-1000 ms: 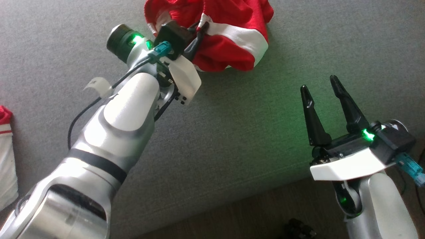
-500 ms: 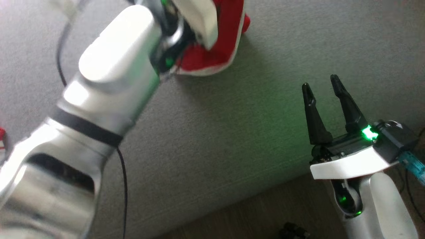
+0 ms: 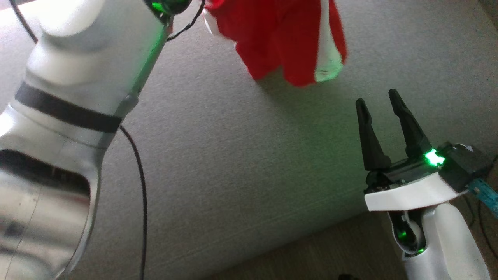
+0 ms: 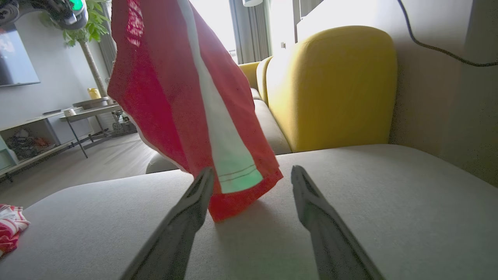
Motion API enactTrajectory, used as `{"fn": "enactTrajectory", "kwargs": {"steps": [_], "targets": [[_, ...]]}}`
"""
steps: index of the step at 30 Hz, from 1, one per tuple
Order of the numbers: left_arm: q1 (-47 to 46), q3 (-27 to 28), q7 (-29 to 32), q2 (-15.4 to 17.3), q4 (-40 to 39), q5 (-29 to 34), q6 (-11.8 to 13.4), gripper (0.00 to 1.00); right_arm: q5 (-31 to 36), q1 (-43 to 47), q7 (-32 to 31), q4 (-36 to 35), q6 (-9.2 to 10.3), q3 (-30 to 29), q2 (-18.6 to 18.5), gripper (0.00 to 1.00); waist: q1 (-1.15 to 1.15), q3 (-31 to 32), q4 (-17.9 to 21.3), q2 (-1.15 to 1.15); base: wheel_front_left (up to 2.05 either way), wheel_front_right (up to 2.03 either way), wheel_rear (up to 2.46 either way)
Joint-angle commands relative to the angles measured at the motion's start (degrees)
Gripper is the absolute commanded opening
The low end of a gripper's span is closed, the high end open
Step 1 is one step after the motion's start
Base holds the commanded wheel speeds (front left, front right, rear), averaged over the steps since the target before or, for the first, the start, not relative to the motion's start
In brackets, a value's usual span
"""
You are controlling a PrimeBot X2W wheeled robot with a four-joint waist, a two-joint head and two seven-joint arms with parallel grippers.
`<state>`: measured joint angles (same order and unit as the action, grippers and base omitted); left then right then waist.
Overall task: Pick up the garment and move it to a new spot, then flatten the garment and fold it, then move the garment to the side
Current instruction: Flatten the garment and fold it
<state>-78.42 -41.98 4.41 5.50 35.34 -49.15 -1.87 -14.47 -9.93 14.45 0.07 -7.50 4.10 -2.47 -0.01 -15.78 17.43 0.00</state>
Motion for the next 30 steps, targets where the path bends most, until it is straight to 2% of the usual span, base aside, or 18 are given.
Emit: {"fn": "enactTrajectory", "kwargs": {"steps": [1,7,13,21,25,27,28,29,30], "targets": [[0.0,1.5,0.7,2.7,-1.0,-0.5,0.9,0.0,0.6,-0.2,0.5,-2.0,0.01,1.2,-0.4,1.0,0.01,-0.1,-1.1,0.0,0.0,0.0,0.0],[13.3,1.6,2.1,8.8,0.2,-2.7,3.4,0.0,0.9,-0.3,0.5,-2.2,0.01,1.3,-0.4,1.0,0.01,-0.4,-3.6,0.0,0.0,0.0,0.0],[26.4,3.0,-1.5,14.4,0.5,-4.8,4.5,0.0,1.0,-0.3,0.5,-1.8,0.01,2.0,-0.4,1.0,0.01,-1.0,-5.6,0.0,0.0,0.0,0.0],[34.4,4.3,-6.6,17.8,-2.4,-5.5,4.4,0.0,-0.1,-0.9,0.5,0.8,0.01,2.7,-0.4,1.0,0.01,-1.3,-7.8,0.0,0.0,0.0,0.0],[37.5,4.0,-8.5,19.2,-4.6,-4.7,5.0,0.02,-2.9,-1.4,0.5,3.0,0.01,2.5,-0.4,1.0,0.01,-1.4,-9.5,0.0,0.0,0.0,0.0],[38.6,4.0,-9.0,19.5,-5.3,-4.7,5.4,0.34,-3.8,-1.7,0.5,4.0,0.01,2.5,-0.4,1.0,0.01,-1.3,-10.5,0.0,0.0,0.0,0.0],[39.2,4.1,-9.2,19.5,-5.6,-4.8,5.7,0.69,-3.9,-2.0,0.5,4.4,0.01,2.6,-0.4,1.0,0.01,-1.2,-11.0,0.0,0.0,0.0,0.0],[39.6,4.0,-9.6,19.5,-5.9,-4.6,6.0,1.0,-4.0,-2.2,0.5,4.9,0.01,2.8,-0.4,1.0,0.01,-1.2,-11.5,0.0,0.0,0.0,0.0],[39.9,3.8,-10.1,19.5,-6.3,-4.3,6.2,1.0,-4.3,-2.4,0.5,5.4,0.01,2.8,-0.4,1.0,0.01,-1.1,-12.0,0.0,0.0,0.0,0.0]]}}
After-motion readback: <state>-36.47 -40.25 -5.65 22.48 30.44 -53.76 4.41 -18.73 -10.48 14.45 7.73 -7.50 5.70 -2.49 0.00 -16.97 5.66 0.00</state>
